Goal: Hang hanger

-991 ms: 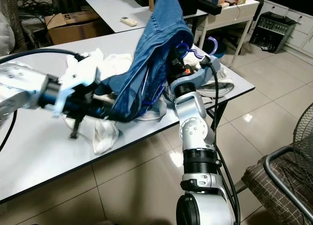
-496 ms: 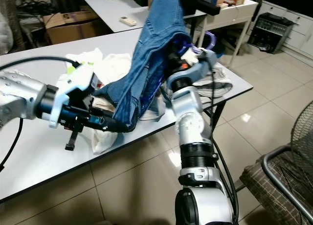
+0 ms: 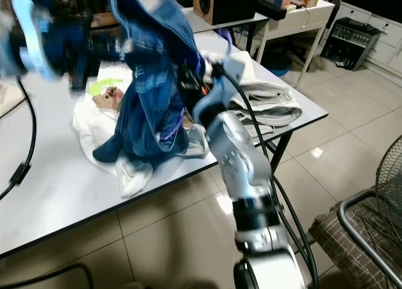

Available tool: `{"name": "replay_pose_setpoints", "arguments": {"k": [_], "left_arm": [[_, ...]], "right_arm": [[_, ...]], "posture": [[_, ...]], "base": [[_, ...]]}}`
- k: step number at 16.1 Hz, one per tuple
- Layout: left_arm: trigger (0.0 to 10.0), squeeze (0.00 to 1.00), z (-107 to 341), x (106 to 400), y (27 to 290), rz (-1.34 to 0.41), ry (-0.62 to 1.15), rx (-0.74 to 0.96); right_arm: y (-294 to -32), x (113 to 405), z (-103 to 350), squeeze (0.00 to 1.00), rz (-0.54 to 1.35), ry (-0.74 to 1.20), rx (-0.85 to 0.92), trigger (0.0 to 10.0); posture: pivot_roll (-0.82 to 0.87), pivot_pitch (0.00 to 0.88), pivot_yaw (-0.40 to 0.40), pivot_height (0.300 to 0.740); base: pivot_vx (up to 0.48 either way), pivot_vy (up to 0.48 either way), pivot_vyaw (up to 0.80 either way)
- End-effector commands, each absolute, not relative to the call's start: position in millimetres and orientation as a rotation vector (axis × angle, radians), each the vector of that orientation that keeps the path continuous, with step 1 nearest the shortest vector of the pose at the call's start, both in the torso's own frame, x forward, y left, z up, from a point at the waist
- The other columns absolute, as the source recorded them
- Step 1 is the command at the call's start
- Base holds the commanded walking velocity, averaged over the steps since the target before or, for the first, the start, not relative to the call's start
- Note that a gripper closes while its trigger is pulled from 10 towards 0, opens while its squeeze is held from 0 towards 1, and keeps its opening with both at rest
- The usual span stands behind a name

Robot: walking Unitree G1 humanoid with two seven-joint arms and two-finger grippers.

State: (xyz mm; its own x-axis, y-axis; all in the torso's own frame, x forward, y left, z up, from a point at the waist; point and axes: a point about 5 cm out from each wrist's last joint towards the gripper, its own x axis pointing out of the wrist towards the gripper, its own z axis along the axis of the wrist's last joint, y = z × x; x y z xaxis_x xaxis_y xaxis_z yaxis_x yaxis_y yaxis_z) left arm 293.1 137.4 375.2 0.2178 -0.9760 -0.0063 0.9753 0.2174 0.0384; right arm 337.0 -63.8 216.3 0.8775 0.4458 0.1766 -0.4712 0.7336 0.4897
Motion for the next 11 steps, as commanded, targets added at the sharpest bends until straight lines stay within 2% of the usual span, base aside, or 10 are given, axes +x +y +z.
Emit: {"name": "replay_pose_setpoints", "arguments": {"k": [1, 2, 3, 4, 6, 9, 11], "left_arm": [[0.0, 0.00, 405, 287, 141, -1.329, -0.168, 0.027], [0.9, 0.00, 415, 293, 142, -1.269, -0.204, -0.015], [1.2, 0.00, 428, 301, 146, -1.193, -0.249, -0.097], [0.0, 0.00, 438, 308, 150, -1.132, -0.273, -0.169], [0.0, 0.00, 436, 310, 152, -1.092, -0.241, -0.113], [0.0, 0.00, 389, 307, 146, -1.079, -0.074, 0.106], [0.0, 0.00, 360, 304, 143, -1.042, -0.002, 0.178]], "right_arm": [[-63, 334, 206, 0.00, 0.498, 0.036, 0.528, 10.0], [-64, 329, 202, 0.00, 0.528, 0.089, 0.534, 10.0], [-63, 322, 198, 0.00, 0.579, 0.143, 0.518, 10.0], [-66, 317, 195, 0.00, 0.583, 0.147, 0.467, 10.0], [-73, 317, 200, 0.00, 0.541, 0.106, 0.524, 10.0], [-87, 317, 215, 0.00, 0.500, 0.021, 0.702, 10.0], [-91, 305, 213, 0.00, 0.555, 0.045, 0.698, 10.0]], "posture": [[0.01, 0.000, 0.037, 0.740], [0.01, 0.000, 0.037, 0.740], [0.01, 0.000, 0.037, 0.740], [0.01, 0.000, 0.045, 0.740], [0.02, 0.000, 0.045, 0.740], [0.02, 0.000, 0.049, 0.740], [0.01, 0.000, 0.049, 0.740]], "base": [[0.000, 0.000, 0.00], [0.000, 0.000, 0.00], [0.000, 0.000, 0.00], [0.000, 0.000, 0.00], [0.000, 0.000, 0.00], [0.000, 0.000, 0.00], [0.000, 0.000, 0.00]]}}
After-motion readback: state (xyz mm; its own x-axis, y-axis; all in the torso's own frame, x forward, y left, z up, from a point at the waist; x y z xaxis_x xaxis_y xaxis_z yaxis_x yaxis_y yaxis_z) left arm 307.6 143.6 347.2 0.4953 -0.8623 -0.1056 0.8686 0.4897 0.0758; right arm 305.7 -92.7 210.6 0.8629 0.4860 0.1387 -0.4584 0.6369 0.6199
